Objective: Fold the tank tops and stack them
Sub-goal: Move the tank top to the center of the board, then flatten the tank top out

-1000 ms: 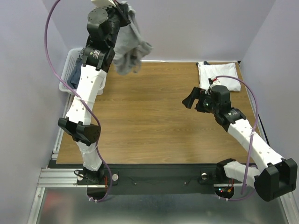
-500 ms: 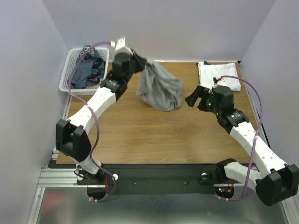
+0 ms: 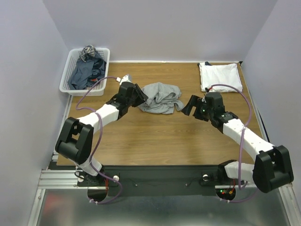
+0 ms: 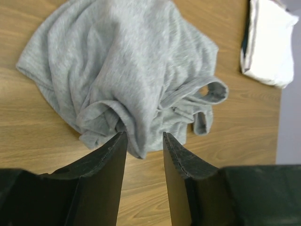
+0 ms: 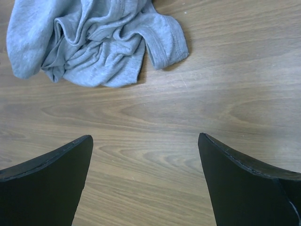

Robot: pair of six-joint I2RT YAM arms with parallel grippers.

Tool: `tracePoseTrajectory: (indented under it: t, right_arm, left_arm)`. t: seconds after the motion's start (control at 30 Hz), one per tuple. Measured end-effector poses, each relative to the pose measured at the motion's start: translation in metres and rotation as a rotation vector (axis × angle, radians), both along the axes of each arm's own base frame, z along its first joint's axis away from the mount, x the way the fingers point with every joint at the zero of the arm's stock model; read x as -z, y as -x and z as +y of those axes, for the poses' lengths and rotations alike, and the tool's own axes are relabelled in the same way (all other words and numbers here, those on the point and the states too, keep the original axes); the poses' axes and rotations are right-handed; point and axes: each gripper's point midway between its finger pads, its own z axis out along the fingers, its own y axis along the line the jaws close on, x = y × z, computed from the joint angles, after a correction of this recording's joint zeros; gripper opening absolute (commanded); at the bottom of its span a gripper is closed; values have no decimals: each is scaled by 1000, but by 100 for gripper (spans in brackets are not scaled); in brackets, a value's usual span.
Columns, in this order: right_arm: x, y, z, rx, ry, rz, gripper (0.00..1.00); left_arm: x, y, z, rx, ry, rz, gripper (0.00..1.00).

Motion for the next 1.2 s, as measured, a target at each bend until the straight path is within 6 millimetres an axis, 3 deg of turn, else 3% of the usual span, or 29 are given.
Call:
tracePoseTrajectory:
  t: [0.17,0.43,0.67,0.87,0.97,1.03,1.13,1.2]
  right_arm:
    - [12,-9,15,-22,-8,4,93]
    - [52,-33,43,-46,12,79,72]
    - [67,-55,79,-66,30,82,54]
    - [90,-64,88,-54,49,122,52]
    - [91,-69,87,-33,52,116,44]
    - [93,-73,87,-15,59,112,30]
    - [98,-77,85,4,73,115,10]
    - [99,-80,84,17,82,111,2]
  left_arm:
    - [-18,-4,4,-21,2,-47,43]
    - [7,0,-1,7,-29,15,47]
    - [25,2,-10,48,-76,46,49]
    - [46,-17,-9,38,-167,70,48]
    - [53,-27,-9,28,-202,74,37]
    - [53,-32,-8,22,-218,71,20]
    - [45,-39,-9,16,-220,54,3]
    - [38,-45,-7,9,-219,39,0]
